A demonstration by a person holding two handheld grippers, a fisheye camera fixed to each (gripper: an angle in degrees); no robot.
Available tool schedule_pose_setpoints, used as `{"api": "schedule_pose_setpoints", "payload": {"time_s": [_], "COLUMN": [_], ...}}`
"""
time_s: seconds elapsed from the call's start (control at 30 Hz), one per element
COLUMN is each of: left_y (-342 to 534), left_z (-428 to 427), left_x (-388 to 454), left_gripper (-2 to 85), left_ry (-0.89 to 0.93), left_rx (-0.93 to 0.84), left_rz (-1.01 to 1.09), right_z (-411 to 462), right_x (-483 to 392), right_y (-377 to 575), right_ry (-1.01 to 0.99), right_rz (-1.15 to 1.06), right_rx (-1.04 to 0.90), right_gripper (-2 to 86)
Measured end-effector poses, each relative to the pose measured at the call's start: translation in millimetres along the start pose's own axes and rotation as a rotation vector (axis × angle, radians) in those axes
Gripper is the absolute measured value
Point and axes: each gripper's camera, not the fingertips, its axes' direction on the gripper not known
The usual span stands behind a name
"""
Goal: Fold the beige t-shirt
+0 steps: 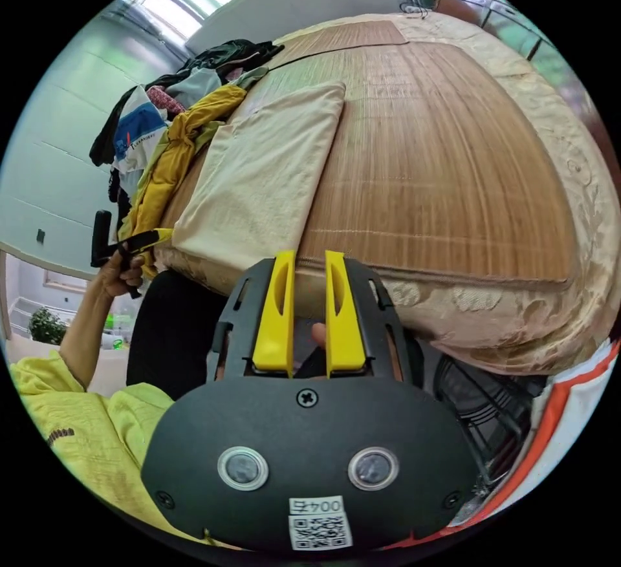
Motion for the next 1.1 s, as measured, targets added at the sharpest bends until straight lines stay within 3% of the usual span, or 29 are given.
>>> {"api": "schedule_pose_setpoints", "payload": {"time_s": [0.07,0.23,0.5,0.8,0.93,1.1], "left_y": [-26,-116,-237,-265,-257,-241], "left_z": [4,40,112,153,155,157], "left_x": [14,52,65,70,74,89], "left_gripper": [12.0,13.4,12.4,5.3,3.2,2.2], "left_ry": [-0.081,-0.195,-0.207,-0.146,-0.109,-0.159], "left_rx": [-0.023,-0.083,-0.155,-0.15,-0.136,-0.11], "left_rz": [0.059,0.145,0.075,0.071,0.09,0.147], "right_z": [-6,2,61,115,131,141], "right_x": [-6,-18,10,60,76,69], "right_y": [-31,-111,-233,-283,-281,-274], "right_ry": [0.136,0.221,0.084,-0.008,-0.095,-0.019], "right_rz": [-0.057,-0.127,-0.049,0.068,0.095,0.046], "right_rx": [0.01,0.043,-0.035,-0.098,-0.103,-0.076], "right_gripper": [9.4,8.6,11.8,10.7,6.3,2.8]}}
